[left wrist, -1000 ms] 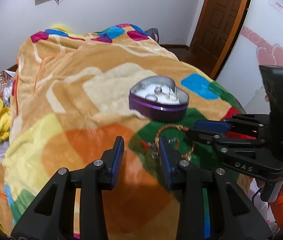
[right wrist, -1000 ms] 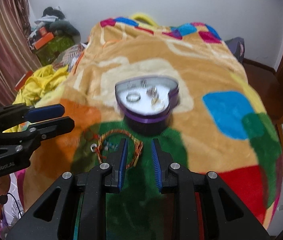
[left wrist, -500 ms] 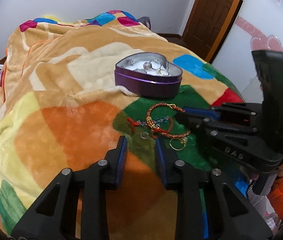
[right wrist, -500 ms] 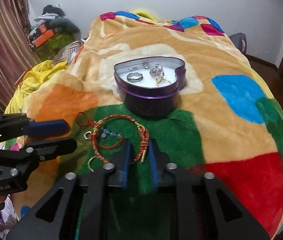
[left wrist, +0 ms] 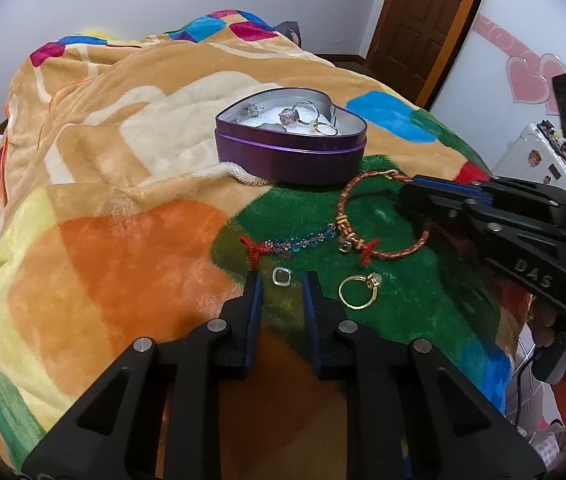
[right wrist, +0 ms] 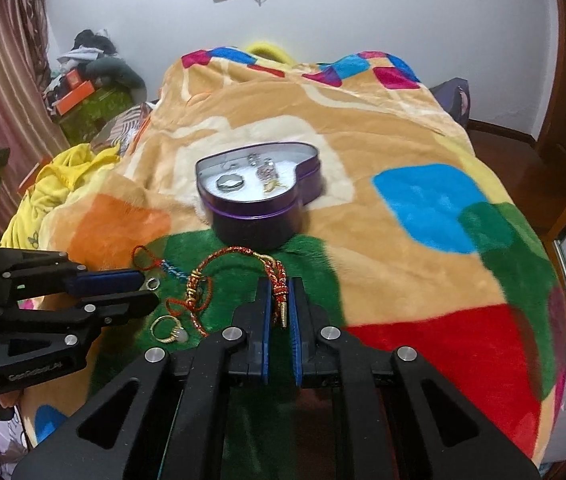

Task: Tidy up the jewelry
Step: 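Grasp a red braided bracelet with the right tool while the left tool grasps a small silver ring, then carry the ring into the tin and release it with the left tool while the right tool carries the bracelet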

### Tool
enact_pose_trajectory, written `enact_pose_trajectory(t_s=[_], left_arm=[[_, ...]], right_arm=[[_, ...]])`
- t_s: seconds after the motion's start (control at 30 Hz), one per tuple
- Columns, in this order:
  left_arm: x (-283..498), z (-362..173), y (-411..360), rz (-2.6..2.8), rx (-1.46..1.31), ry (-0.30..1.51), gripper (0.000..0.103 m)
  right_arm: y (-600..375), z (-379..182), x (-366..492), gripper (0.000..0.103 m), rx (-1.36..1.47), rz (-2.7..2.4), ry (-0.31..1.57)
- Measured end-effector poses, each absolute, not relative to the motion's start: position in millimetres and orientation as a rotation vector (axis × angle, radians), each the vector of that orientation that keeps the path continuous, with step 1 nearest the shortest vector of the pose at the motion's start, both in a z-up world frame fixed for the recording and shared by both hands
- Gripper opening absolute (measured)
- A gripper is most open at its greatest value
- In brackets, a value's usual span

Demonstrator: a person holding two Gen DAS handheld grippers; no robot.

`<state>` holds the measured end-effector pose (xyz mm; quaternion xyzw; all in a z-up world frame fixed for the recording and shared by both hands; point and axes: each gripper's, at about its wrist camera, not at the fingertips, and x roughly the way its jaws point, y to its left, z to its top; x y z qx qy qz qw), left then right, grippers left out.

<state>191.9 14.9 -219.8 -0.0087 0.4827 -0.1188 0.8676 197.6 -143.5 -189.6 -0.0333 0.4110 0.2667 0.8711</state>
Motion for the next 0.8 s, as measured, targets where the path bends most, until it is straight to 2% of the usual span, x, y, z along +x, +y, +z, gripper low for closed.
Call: enact_pose_trajectory(t_s=[0.13, 0.5, 0.8], left_arm=[[192.4, -221.5, 12.1, -0.221, 0.001, 1.003, 0.008], [182.9, -206.6, 15.7, -0.211, -0.026, 0.969, 0.008], [178.0, -174.2, 15.1, -0.210, -0.025, 0.874, 0.008]], right_arm=[[-148.1, -187.6, 196.5, 0.007, -0.059, 0.554, 0.853], [-149.2, -163.5, 190.4, 0.007, -0.052, 0.574, 0.784], [-150.2, -140.0, 186.7, 0.007, -0.033, 0.580, 0.713]])
